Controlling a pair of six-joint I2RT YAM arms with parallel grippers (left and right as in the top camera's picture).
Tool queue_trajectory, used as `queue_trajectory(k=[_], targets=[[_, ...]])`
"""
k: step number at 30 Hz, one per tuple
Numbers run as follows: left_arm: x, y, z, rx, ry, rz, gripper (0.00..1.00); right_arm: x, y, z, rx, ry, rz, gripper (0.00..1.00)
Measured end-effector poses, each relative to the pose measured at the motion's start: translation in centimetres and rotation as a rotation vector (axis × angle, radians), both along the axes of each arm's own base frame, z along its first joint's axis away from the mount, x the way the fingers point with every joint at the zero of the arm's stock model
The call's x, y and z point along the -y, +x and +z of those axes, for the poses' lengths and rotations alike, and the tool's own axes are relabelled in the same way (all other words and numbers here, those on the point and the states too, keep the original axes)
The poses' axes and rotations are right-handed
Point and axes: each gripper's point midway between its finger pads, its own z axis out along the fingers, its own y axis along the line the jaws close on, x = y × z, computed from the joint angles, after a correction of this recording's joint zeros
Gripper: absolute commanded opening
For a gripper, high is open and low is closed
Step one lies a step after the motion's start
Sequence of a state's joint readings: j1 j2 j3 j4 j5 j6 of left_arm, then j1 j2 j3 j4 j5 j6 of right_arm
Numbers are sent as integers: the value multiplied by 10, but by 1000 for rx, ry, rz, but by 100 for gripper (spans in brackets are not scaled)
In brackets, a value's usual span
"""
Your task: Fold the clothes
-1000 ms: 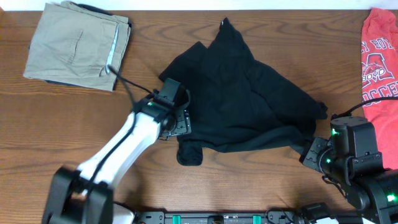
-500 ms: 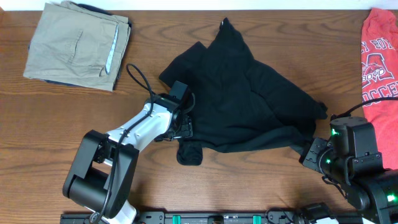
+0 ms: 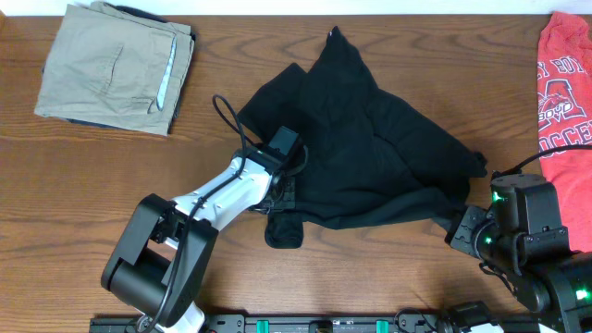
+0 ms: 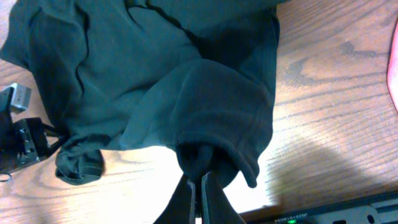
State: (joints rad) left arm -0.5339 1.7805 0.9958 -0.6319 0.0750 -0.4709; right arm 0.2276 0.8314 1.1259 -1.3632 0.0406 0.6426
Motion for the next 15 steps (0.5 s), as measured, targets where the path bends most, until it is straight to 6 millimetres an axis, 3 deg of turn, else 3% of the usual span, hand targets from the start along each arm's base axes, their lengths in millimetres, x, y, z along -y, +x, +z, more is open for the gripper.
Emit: queue_trajectory(k=[2,8,12,15], targets=[[-7,-4,0,-23,18,15,6,0,-1,-1,-5,-1,0,1],[-54,-18,6,-118,130,106,6,0,-1,0,-4,0,0,2],[-76,-13,36,-67,126,174,6,-1,3,2,15,7,2,1],[-82,-7,72,37,86,198,6,-3,8,5,38,12,2,1]])
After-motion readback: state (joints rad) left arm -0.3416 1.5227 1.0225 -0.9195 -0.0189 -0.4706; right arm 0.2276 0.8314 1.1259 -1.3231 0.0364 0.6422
